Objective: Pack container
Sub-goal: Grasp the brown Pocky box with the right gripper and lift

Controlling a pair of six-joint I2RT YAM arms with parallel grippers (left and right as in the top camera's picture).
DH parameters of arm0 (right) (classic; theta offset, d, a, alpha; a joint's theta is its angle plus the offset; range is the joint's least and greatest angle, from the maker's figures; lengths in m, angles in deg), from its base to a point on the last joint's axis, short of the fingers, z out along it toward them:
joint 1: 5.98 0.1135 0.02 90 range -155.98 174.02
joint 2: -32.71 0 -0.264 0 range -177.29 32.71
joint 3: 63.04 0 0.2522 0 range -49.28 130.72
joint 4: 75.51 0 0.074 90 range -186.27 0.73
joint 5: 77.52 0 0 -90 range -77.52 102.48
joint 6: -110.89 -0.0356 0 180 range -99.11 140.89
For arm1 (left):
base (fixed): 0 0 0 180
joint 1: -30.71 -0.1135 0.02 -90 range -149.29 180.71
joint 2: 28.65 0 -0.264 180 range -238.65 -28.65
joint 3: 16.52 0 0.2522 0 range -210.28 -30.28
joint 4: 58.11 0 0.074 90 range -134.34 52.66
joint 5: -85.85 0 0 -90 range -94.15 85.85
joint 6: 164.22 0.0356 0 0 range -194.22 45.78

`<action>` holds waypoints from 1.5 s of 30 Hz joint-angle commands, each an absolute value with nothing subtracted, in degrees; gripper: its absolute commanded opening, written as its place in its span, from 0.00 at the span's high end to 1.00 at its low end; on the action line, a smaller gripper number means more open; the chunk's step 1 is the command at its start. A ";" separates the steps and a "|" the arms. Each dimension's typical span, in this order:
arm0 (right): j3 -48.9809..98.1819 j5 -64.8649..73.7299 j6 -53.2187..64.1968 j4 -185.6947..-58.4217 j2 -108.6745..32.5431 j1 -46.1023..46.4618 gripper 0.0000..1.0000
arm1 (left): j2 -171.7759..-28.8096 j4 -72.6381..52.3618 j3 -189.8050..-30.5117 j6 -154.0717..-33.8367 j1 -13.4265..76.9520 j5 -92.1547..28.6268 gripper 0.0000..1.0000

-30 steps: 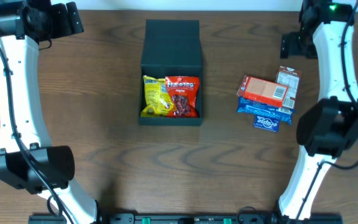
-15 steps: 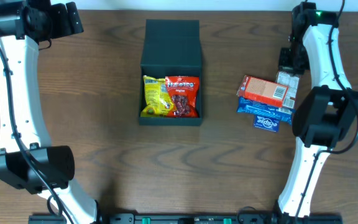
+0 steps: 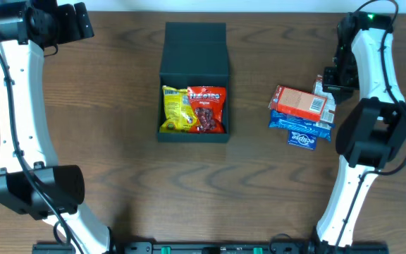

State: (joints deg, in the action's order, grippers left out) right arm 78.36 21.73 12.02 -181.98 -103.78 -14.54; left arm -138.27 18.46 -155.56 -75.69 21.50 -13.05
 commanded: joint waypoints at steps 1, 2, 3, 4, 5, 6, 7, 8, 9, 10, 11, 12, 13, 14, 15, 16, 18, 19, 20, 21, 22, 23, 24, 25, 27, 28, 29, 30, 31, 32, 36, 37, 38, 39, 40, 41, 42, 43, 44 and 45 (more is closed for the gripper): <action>77.11 17.54 14.36 -181.41 -103.60 -14.28 0.99 | -138.92 18.66 -155.58 -75.50 21.37 -12.55 0.05; 76.24 17.56 14.49 -181.26 -103.60 -13.95 0.98 | -138.92 18.66 -155.58 -75.50 21.35 -12.55 0.05; 75.21 17.43 14.76 -180.86 -103.60 -13.69 0.98 | -138.92 18.66 -155.58 -75.50 21.35 -12.55 0.05; 73.94 16.77 14.95 -180.23 -103.60 -13.32 0.98 | -138.92 18.66 -155.58 -75.50 21.35 -12.55 0.05; 72.89 16.16 15.26 -179.62 -103.60 -12.92 0.99 | -138.92 18.64 -155.58 -75.50 21.35 -12.57 0.05; 71.80 15.74 15.32 -178.68 -103.60 -12.51 0.99 | -138.92 18.64 -155.58 -75.50 21.37 -12.57 0.05; 70.60 14.85 15.39 -177.35 -103.60 -11.92 0.99 | -138.92 18.61 -155.58 -75.50 21.37 -12.57 0.05; 69.99 13.89 15.39 -176.41 -103.60 -11.37 0.98 | -138.92 18.61 -155.58 -75.50 21.37 -12.57 0.05; 69.81 12.99 15.39 -175.49 -103.60 -10.83 0.98 | -138.92 18.61 -155.58 -75.50 21.37 -12.57 0.05; 69.81 12.16 15.41 -174.26 -103.60 -10.24 0.98 | -138.92 18.64 -155.58 -75.50 21.37 -12.57 0.05; 69.90 11.74 15.52 -173.26 -103.56 -9.69 0.98 | -138.92 18.64 -155.58 -75.50 21.37 -12.57 0.05; 70.07 11.77 15.85 -172.49 -103.36 -9.23 0.99 | -138.92 18.64 -155.58 -75.50 21.37 -12.57 0.05; 70.12 12.05 16.40 -171.97 -103.30 -8.62 0.99 | -138.92 18.64 -155.58 -75.50 21.37 -12.57 0.05; 70.14 12.51 16.79 -171.71 -103.30 -8.36 0.98 | -138.92 18.68 -155.58 -75.52 21.37 -12.57 0.05; 70.12 13.47 16.70 -171.77 -103.30 -8.22 0.99 | -138.92 18.72 -155.58 -75.50 21.37 -12.57 0.05; 70.12 14.24 16.70 -171.82 -103.30 -8.20 0.98 | -138.92 18.81 -155.58 -75.50 21.37 -12.57 0.05; 70.12 15.63 16.29 -171.71 -103.30 -8.44 0.99 | -138.92 18.90 -155.58 -75.50 21.37 -12.57 0.05; 70.14 16.62 15.15 -171.71 -103.28 -8.71 0.98 | -138.92 18.90 -155.58 -75.50 21.37 -12.60 0.05; 70.14 18.19 13.10 -171.71 -103.28 -9.27 0.99 | -138.92 18.90 -155.58 -75.50 21.37 -12.60 0.05; 70.14 18.56 12.05 -171.73 -103.28 -9.95 0.92 | -138.92 18.90 -155.58 -75.50 21.37 -12.57 0.05; 70.14 18.48 11.57 -171.71 -103.28 -10.65 0.81 | -138.92 18.90 -155.58 -75.50 21.37 -12.60 0.05; 70.14 18.45 11.00 -171.71 -103.28 -11.28 0.66 | -138.92 18.90 -155.58 -75.50 21.37 -12.60 0.04; 70.14 18.41 10.58 -171.71 -103.28 -12.03 0.50 | -138.92 18.90 -155.58 -75.50 21.37 -12.60 0.05; 70.14 18.02 10.63 -171.71 -103.28 -12.68 0.39 | -138.92 18.90 -155.58 -75.52 21.37 -12.60 0.05; 70.12 18.04 10.65 -171.64 -103.28 -13.89 0.19 | -138.92 18.90 -155.58 -75.52 21.37 -12.60 0.05; 70.12 18.02 10.67 -171.31 -103.28 -14.45 0.13 | -138.92 18.90 -155.58 -75.50 21.37 -12.60 0.05; 70.12 17.97 10.78 -171.03 -103.28 -15.13 0.09 | -138.92 18.90 -155.58 -75.52 21.37 -12.60 0.05; 70.12 17.89 11.28 -170.79 -103.30 -15.50 0.07 | -138.92 18.90 -155.58 -75.52 21.37 -12.60 0.05; 70.12 17.62 12.26 -170.42 -103.30 -16.01 0.04 | -138.92 18.90 -155.58 -75.52 21.37 -12.60 0.05; 70.07 17.47 12.83 -170.02 -103.30 -16.40 0.02 | -138.92 18.90 -155.58 -75.52 21.37 -12.62 0.05; 70.05 12.03 15.78 -167.44 -103.30 -18.04 0.01 | -138.92 18.88 -155.58 -75.54 21.37 -12.60 0.05; 70.01 11.26 16.20 -166.83 -103.30 -18.19 0.01 | -138.92 18.88 -155.58 -75.54 21.37 -12.62 0.05; 69.99 10.72 16.90 -166.33 -103.30 -18.19 0.01 | -138.92 18.88 -155.58 -75.56 21.37 -12.62 0.05; 69.88 10.45 17.60 -165.83 -103.32 -18.15 0.01 | -138.92 18.86 -155.58 -75.56 21.37 -12.64 0.05; 69.77 10.45 17.86 -165.52 -103.34 -18.04 0.01 | -138.92 18.86 -155.58 -75.54 21.37 -12.62 0.05; 69.57 10.48 18.30 -165.17 -103.34 -17.89 0.01 | -138.92 18.86 -155.58 -75.54 21.37 -12.62 0.05; 69.22 10.50 18.41 -164.73 -103.34 -17.78 0.01 | -138.92 18.86 -155.58 -75.54 21.37 -12.64 0.05; 68.94 10.50 18.41 -164.43 -103.34 -17.73 0.01 | -138.92 18.86 -155.58 -75.56 21.37 -12.64 0.05; 68.43 10.50 18.41 -164.01 -103.34 -17.73 0.01 | -138.92 18.86 -155.58 -75.54 21.37 -12.62 0.05; 68.00 10.50 18.38 -163.68 -103.34 -17.75 0.01 | -138.92 18.86 -155.58 -75.56 21.37 -12.62 0.05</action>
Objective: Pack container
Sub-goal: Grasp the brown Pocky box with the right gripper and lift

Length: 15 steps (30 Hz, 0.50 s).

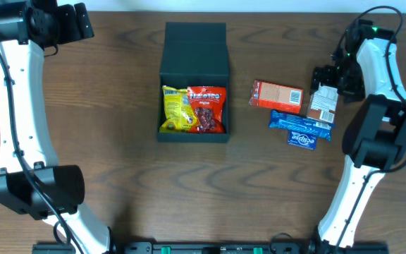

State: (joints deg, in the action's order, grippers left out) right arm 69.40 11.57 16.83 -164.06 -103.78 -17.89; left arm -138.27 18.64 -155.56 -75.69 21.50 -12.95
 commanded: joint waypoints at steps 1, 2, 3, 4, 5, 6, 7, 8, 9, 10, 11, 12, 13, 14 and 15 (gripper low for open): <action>67.41 10.50 18.38 -163.31 -103.34 -17.78 0.01 | -138.92 18.86 -155.58 -75.56 21.37 -12.62 0.05; 66.40 10.50 18.38 -162.83 -103.34 -17.80 0.01 | -138.92 18.83 -155.58 -75.54 21.37 -12.62 0.05; 65.72 10.50 18.36 -162.44 -103.34 -17.80 0.01 | -138.92 18.83 -155.58 -75.54 21.37 -12.62 0.05; 65.27 10.50 18.34 -162.29 -103.34 -17.80 0.01 | -138.92 18.83 -155.58 -75.54 21.37 -12.62 0.05; 64.94 10.50 18.21 -162.18 -103.34 -17.75 0.01 | -138.92 18.81 -155.58 -75.54 21.37 -12.62 0.05; 64.83 10.50 18.17 -162.07 -103.34 -17.73 0.02 | -138.92 18.79 -155.58 -75.54 21.37 -12.62 0.05; 64.83 10.50 18.17 -162.00 -103.34 -17.69 0.03 | -138.92 18.75 -155.58 -75.54 21.37 -12.62 0.05; 64.83 10.50 18.17 -161.87 -103.34 -17.67 0.04 | -138.92 18.64 -155.58 -75.54 21.37 -12.62 0.05; 64.83 10.50 18.17 -161.85 -103.34 -17.67 0.05 | -138.92 18.57 -155.58 -75.54 21.37 -12.62 0.05; 64.78 10.52 18.17 -161.65 -103.36 -17.69 0.06 | -138.92 18.51 -155.58 -75.54 21.37 -12.62 0.05; 64.68 10.52 18.17 -161.30 -103.36 -17.69 0.07 | -138.92 18.51 -155.58 -75.54 21.37 -12.62 0.05; 64.52 10.52 18.17 -160.97 -103.36 -17.67 0.09 | -138.92 18.51 -155.58 -75.54 21.37 -12.62 0.05; 64.37 10.50 18.17 -160.71 -103.36 -17.64 0.10 | -138.92 18.53 -155.58 -75.54 21.37 -12.62 0.05; 64.19 10.50 18.17 -160.54 -103.36 -17.62 0.11 | -138.92 18.53 -155.58 -75.54 21.37 -12.62 0.05; 64.06 10.52 18.17 -160.34 -103.36 -17.62 0.12 | -138.92 18.53 -155.58 -75.54 21.37 -12.62 0.05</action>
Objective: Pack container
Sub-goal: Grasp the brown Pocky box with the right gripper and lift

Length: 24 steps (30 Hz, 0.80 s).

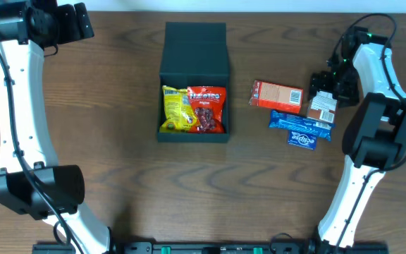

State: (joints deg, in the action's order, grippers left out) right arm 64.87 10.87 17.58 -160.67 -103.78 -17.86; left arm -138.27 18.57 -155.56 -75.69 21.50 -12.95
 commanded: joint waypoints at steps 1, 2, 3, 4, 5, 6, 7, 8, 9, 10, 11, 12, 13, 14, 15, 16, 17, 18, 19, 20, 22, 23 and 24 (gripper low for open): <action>63.91 10.52 18.17 -160.14 -103.36 -17.62 0.11 | -138.92 18.53 -155.58 -75.54 21.37 -12.62 0.05; 63.82 10.52 18.17 -159.99 -103.36 -17.62 0.11 | -138.92 18.53 -155.58 -75.54 21.37 -12.62 0.05; 63.74 10.54 18.17 -159.88 -103.36 -17.62 0.11 | -138.92 18.53 -155.58 -75.54 21.37 -12.62 0.05; 63.58 10.54 18.17 -159.60 -103.36 -17.58 0.11 | -138.92 18.53 -155.58 -75.54 21.37 -12.62 0.05; 63.41 10.54 18.17 -159.34 -103.36 -17.58 0.11 | -138.92 18.53 -155.58 -75.54 21.37 -12.62 0.05; 63.34 10.52 18.17 -159.27 -103.39 -17.58 0.11 | -138.92 18.53 -155.58 -75.54 21.37 -12.62 0.05; 63.23 10.54 18.17 -159.18 -103.39 -17.54 0.11 | -138.92 18.53 -155.58 -75.54 21.37 -12.62 0.05; 63.06 10.56 18.17 -159.01 -103.39 -17.54 0.11 | -138.92 18.53 -155.58 -75.52 21.37 -12.62 0.05; 62.84 10.83 18.14 -158.85 -103.39 -17.51 0.11 | -138.92 18.53 -155.58 -75.54 21.37 -12.62 0.04; 62.49 11.20 18.12 -158.68 -103.39 -17.51 0.11 | -138.92 18.53 -155.58 -75.54 21.37 -12.62 0.05; 62.03 11.68 17.69 -158.44 -103.39 -17.54 0.11 | -138.92 18.53 -155.58 -75.54 21.37 -12.62 0.05; 61.68 11.85 17.38 -158.35 -103.39 -17.51 0.11 | -138.92 18.53 -155.58 -75.54 21.37 -12.62 0.05; 61.40 11.87 17.07 -158.29 -103.39 -17.51 0.12 | -138.92 18.53 -155.58 -75.54 21.37 -12.62 0.05; 61.27 11.92 16.68 -158.20 -103.39 -17.51 0.12 | -138.92 18.53 -155.58 -75.54 21.37 -12.62 0.05; 61.24 12.03 16.31 -158.05 -103.39 -17.51 0.13 | -138.92 18.46 -155.58 -75.54 21.37 -12.62 0.05; 61.24 12.12 16.20 -157.81 -103.39 -17.51 0.14 | -138.92 18.42 -155.58 -75.54 21.37 -12.62 0.05; 61.24 12.12 16.20 -157.74 -103.39 -17.51 0.15 | -138.92 18.35 -155.58 -75.54 21.37 -12.62 0.05; 61.24 12.27 16.20 -157.72 -103.39 -17.54 0.18 | -138.92 18.33 -155.58 -75.54 21.37 -12.62 0.05; 61.24 12.46 16.18 -157.74 -103.39 -17.54 0.25 | -138.92 18.33 -155.58 -75.54 21.37 -12.62 0.05; 61.24 12.51 16.18 -157.72 -103.39 -17.51 0.28 | -138.92 18.35 -155.58 -75.54 21.37 -12.62 0.05; 61.24 12.49 15.72 -157.61 -103.39 -17.51 0.35 | -138.92 18.35 -155.58 -75.54 21.37 -12.62 0.05; 61.24 12.46 15.22 -157.59 -103.39 -17.54 0.36 | -138.92 18.35 -155.58 -75.54 21.37 -12.62 0.05; 61.27 12.46 14.91 -157.56 -103.39 -17.54 0.36 | -138.92 18.35 -155.58 -75.54 21.37 -12.62 0.05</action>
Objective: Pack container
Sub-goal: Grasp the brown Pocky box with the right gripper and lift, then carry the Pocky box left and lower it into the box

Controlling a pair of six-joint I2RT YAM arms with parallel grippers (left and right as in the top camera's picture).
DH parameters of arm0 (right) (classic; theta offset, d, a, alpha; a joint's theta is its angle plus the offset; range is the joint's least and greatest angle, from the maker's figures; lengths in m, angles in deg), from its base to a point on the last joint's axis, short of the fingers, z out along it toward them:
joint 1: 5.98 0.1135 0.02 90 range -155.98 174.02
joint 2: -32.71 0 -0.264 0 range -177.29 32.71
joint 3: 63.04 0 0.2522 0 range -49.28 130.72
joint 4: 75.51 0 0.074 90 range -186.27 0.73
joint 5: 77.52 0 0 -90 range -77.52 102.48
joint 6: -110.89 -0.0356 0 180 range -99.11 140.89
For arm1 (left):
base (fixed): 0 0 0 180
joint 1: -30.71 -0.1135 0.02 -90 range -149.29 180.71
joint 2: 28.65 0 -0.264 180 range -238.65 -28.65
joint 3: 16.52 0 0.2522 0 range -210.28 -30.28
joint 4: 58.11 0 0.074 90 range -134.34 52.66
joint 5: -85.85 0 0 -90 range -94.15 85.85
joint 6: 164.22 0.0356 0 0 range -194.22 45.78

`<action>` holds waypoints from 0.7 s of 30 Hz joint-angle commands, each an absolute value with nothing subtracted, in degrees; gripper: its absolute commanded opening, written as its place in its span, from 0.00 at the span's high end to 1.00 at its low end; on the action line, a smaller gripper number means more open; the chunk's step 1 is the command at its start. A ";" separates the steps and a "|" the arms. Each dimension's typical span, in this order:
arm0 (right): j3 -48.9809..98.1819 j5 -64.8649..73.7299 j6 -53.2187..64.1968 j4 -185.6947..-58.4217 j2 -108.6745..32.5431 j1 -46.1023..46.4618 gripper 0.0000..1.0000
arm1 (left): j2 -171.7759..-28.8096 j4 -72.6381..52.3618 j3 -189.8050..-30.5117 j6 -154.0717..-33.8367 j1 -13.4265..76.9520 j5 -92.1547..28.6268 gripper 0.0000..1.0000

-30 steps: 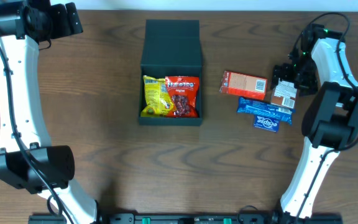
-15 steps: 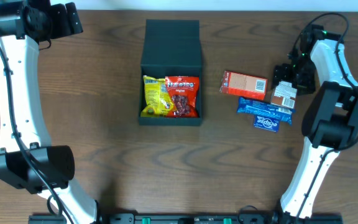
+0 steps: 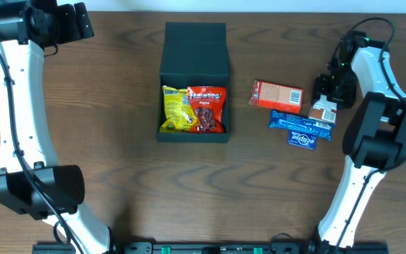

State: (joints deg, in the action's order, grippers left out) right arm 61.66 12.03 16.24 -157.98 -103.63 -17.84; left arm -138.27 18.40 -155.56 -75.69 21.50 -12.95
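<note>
The black container stands open in the middle of the table, with a yellow packet and a red packet inside its front part. To its right an orange box lies flat on the table. Beside that are two blue packets, one partly over the other. A small brown-and-white packet lies at their right end. My right gripper hangs directly over its far end and hides part of it; the finger gap does not show. My left gripper is far off at the back left corner.
The container's lid lies open toward the back. The right arm's base and links stand right of the packets. The left arm runs down the table's left side.
My right gripper has shifted slightly toward the front and now covers more of the brown-and-white packet. The orange box, the blue packets and the container's contents have not moved.
At first the orange box lay on top of the blue packets, with my right gripper at its right end. Later it lay on the table left of them, and the brown-and-white packet showed. My right gripper has since come over that packet. The left arm stayed still.
</note>
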 commanded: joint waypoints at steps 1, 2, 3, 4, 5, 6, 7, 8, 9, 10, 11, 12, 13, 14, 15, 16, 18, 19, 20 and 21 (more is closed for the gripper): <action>61.29 12.44 14.54 -157.54 -103.36 -17.54 0.36 | -138.92 18.35 -155.58 -75.54 21.37 -12.62 0.05; 61.35 12.44 14.47 -157.54 -103.36 -17.54 0.37 | -138.92 18.35 -155.58 -75.54 21.37 -12.62 0.05; 61.66 12.44 14.47 -157.63 -103.36 -17.54 0.38 | -138.92 18.33 -155.58 -75.54 21.37 -12.62 0.05; 62.07 12.44 14.47 -157.78 -103.36 -17.54 0.39 | -138.92 18.29 -155.58 -75.54 21.37 -12.62 0.05; 62.73 12.42 14.47 -157.98 -103.36 -17.54 0.39 | -138.92 18.20 -155.58 -75.54 21.37 -12.62 0.05; 63.47 12.44 14.47 -158.29 -103.36 -17.51 0.39 | -138.92 18.16 -155.58 -75.54 21.37 -12.62 0.05; 64.48 12.44 14.47 -158.68 -103.36 -17.51 0.39 | -138.92 18.11 -155.58 -75.54 21.37 -12.62 0.05; 65.51 12.44 14.47 -159.03 -103.36 -17.51 0.41 | -138.92 18.05 -155.58 -75.54 21.37 -12.62 0.05; 67.15 12.44 14.47 -159.68 -103.36 -17.51 0.41 | -138.92 17.98 -155.58 -75.52 21.37 -12.62 0.05; 68.94 12.44 14.47 -160.36 -103.36 -17.51 0.41 | -138.92 17.94 -155.58 -75.54 21.37 -12.62 0.05; 70.36 12.44 14.47 -160.89 -103.36 -17.49 0.41 | -138.92 17.94 -155.58 -75.54 21.37 -12.62 0.05; 72.46 12.44 14.47 -161.76 -103.36 -17.47 0.41 | -138.92 17.92 -155.58 -75.54 21.37 -12.62 0.05; 74.69 12.46 14.47 -162.66 -103.36 -17.40 0.43 | -138.92 17.94 -155.58 -75.52 21.37 -12.62 0.05; 76.87 12.46 14.47 -163.47 -103.36 -17.29 0.43 | -138.92 17.94 -155.58 -75.54 21.37 -12.62 0.05; 79.54 12.44 14.47 -164.49 -103.36 -17.12 0.44 | -138.92 17.94 -155.58 -75.52 21.37 -12.62 0.05; 82.51 12.44 14.47 -165.65 -103.36 -16.77 0.44 | -138.92 17.94 -155.58 -75.54 21.37 -12.62 0.05; 87.49 12.33 14.47 -167.86 -103.36 -15.72 0.46 | -138.92 17.94 -155.58 -75.54 21.37 -12.62 0.05; 89.42 12.22 14.49 -168.82 -103.36 -15.04 0.46 | -138.92 17.94 -155.58 -75.54 21.37 -12.62 0.05; 91.21 12.18 14.47 -169.78 -103.36 -14.19 0.46 | -138.92 17.94 -155.58 -75.54 21.37 -12.62 0.05; 92.96 12.16 14.47 -170.79 -103.36 -13.05 0.46 | -138.92 17.94 -155.58 -75.54 21.37 -12.62 0.05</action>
